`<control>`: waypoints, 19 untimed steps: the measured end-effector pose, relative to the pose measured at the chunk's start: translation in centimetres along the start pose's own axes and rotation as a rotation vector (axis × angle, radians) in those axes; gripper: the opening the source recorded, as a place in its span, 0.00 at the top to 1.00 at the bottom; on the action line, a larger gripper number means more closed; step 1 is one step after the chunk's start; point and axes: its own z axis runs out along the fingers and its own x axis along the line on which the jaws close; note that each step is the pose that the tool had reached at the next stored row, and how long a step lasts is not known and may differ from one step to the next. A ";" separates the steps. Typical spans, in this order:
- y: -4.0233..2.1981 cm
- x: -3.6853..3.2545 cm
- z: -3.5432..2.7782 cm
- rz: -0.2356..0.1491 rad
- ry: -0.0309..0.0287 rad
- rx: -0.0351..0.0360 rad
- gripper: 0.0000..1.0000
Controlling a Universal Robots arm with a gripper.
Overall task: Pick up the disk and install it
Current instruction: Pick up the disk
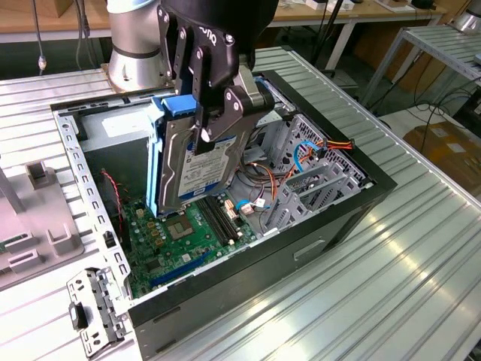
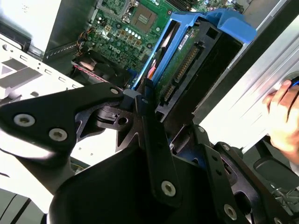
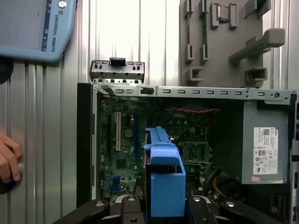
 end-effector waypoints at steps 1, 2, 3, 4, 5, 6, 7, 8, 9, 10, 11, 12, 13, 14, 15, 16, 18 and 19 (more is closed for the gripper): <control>-0.04 0.07 0.00 0.000 0.0000 0.0000 0.64; -0.14 0.22 0.00 0.000 0.0000 0.0000 0.64; -0.22 0.33 0.00 0.000 0.0000 -0.0001 0.64; -0.28 0.41 0.00 0.000 0.0000 -0.0001 0.64; -0.33 0.51 0.00 0.000 -0.0001 -0.0001 0.64; -0.39 0.64 0.00 0.000 0.0000 -0.0001 0.64; -0.45 0.74 0.00 0.000 0.0000 -0.0001 0.64; -0.51 0.86 0.00 0.000 0.0001 -0.0002 0.64; -0.56 0.94 -0.01 0.000 0.0001 -0.0002 0.64; -0.61 1.05 0.00 0.000 0.0000 -0.0002 0.64; -0.71 1.23 0.00 0.000 0.0000 -0.0002 0.64; -0.76 1.32 0.00 0.000 -0.0001 -0.0002 0.64; -0.81 1.40 -0.01 0.000 0.0000 -0.0002 0.64; -0.86 1.51 0.00 0.000 0.0000 -0.0002 0.64; -0.91 1.60 0.00 0.000 -0.0001 -0.0003 0.64; -0.94 1.70 0.00 -0.001 0.0000 -0.0003 0.64; -1.10 2.00 0.00 0.000 0.0000 -0.0004 0.64; -1.23 2.14 0.01 -0.001 0.0000 -0.0005 0.64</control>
